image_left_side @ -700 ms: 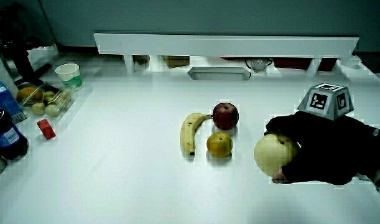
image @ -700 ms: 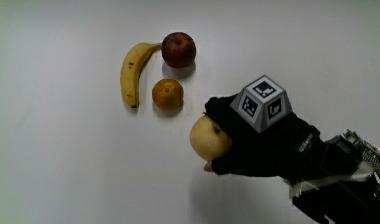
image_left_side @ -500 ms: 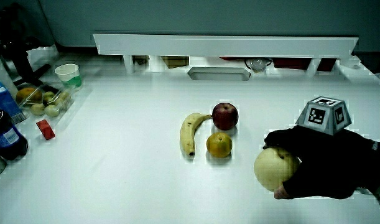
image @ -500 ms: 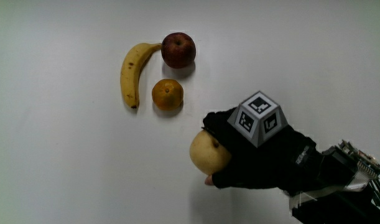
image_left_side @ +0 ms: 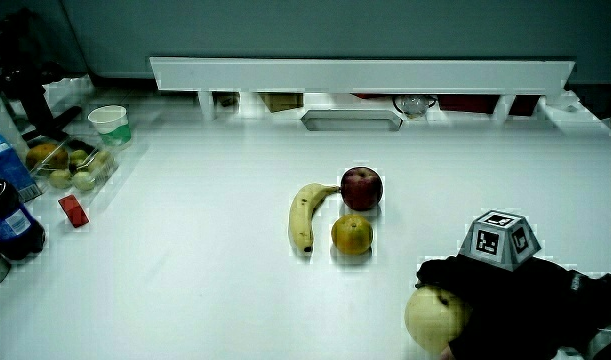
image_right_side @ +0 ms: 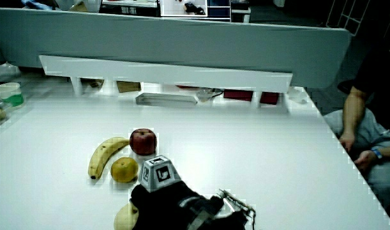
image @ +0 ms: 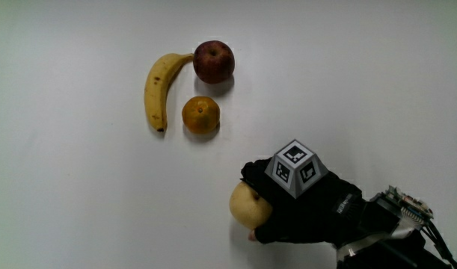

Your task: Place pear no leg

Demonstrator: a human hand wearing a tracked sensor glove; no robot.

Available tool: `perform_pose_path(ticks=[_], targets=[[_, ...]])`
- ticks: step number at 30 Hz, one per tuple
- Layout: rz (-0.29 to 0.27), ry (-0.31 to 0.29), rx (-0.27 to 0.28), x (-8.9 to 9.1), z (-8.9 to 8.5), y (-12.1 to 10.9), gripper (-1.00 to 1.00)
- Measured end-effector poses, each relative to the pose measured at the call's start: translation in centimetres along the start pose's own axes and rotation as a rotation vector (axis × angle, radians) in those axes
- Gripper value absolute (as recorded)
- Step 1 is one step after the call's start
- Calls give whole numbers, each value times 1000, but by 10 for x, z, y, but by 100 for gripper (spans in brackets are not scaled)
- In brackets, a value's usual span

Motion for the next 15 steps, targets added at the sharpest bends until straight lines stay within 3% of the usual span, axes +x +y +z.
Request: perform_pose_path(ticks=[4,10,15], targets=[[2,8,-39,1,-10,6,0],[-7,1,-55,6,-24,10,0],[-12,21,-85,11,-26,11,0]])
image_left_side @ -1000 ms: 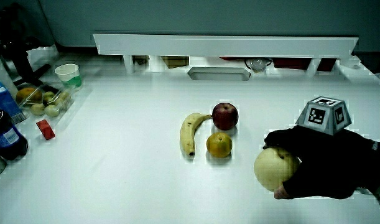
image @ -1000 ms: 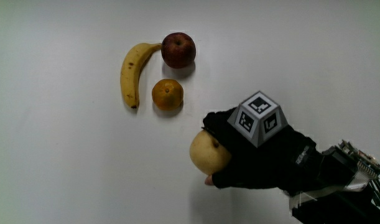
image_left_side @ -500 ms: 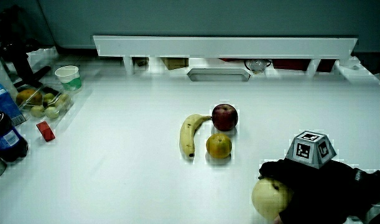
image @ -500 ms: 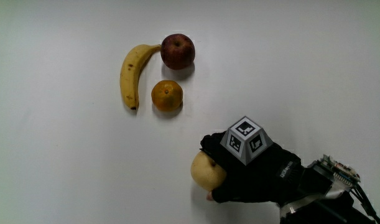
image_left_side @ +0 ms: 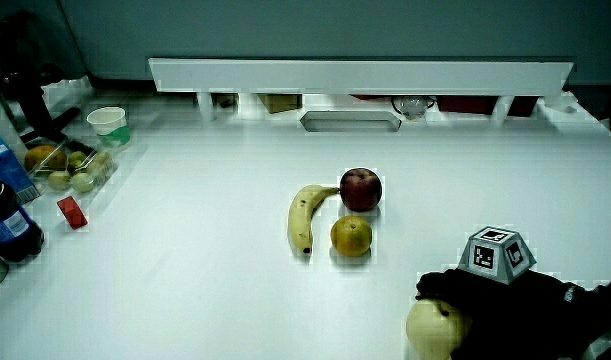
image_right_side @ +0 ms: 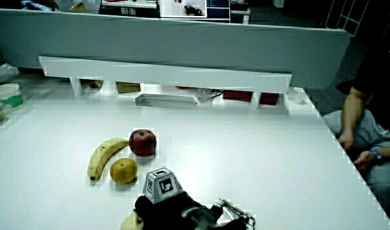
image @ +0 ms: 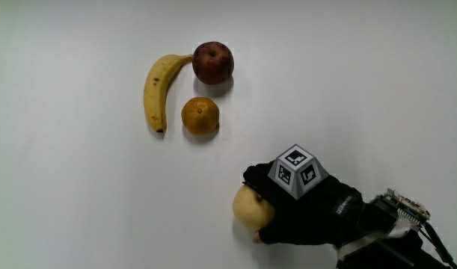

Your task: Place pear no leg

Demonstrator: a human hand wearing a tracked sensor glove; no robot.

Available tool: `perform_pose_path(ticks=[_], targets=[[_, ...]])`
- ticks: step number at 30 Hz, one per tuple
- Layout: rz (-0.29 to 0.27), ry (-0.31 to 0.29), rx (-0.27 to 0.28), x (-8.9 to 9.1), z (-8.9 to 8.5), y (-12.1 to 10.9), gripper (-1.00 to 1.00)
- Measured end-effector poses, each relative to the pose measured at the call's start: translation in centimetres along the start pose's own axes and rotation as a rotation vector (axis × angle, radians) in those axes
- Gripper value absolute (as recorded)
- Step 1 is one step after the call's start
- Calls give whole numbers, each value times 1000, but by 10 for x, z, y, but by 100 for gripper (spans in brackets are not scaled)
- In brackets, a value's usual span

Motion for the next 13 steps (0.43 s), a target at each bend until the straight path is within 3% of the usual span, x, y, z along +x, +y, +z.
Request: perform_pose_path(ticks=[11,13], targets=[[4,74,-81,12,-5,1,-69],[-21,48,-96,14,-3,-2,-81]])
